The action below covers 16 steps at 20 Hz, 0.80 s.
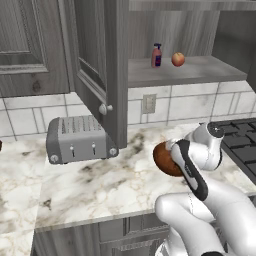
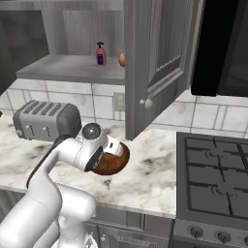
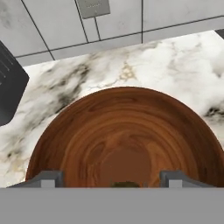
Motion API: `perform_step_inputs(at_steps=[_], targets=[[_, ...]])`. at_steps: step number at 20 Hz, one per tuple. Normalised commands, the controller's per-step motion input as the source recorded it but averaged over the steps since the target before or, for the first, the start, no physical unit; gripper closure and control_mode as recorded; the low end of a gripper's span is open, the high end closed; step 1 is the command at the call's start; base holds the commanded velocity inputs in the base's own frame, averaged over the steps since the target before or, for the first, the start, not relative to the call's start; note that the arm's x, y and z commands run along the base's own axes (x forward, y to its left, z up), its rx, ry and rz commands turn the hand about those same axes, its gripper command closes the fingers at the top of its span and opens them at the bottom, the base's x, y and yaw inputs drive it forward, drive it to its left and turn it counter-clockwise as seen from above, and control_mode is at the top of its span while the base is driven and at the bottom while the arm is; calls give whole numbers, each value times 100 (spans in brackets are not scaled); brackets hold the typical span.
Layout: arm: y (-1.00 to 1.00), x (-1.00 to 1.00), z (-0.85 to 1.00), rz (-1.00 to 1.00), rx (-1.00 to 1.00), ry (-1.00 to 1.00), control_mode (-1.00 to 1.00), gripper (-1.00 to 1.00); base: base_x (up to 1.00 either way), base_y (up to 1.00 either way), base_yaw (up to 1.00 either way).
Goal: Open the cabinet. Pick the kiwi and peach from the cabinet and place them into the bowl. Then close the cabinet.
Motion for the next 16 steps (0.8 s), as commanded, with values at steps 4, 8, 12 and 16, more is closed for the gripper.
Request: perform_step_inputs(at_steps=[4, 8, 12, 16], targets=[[0, 0, 68, 0, 0, 0, -100, -100, 0, 0, 0], [-4, -6, 86, -4, 0, 0, -100, -100, 0, 0, 0], [-10, -29, 84, -8, -6, -1, -100, -100, 0, 0, 0], [-14, -35, 83, -10, -11, -4, -100, -100, 0, 0, 0]])
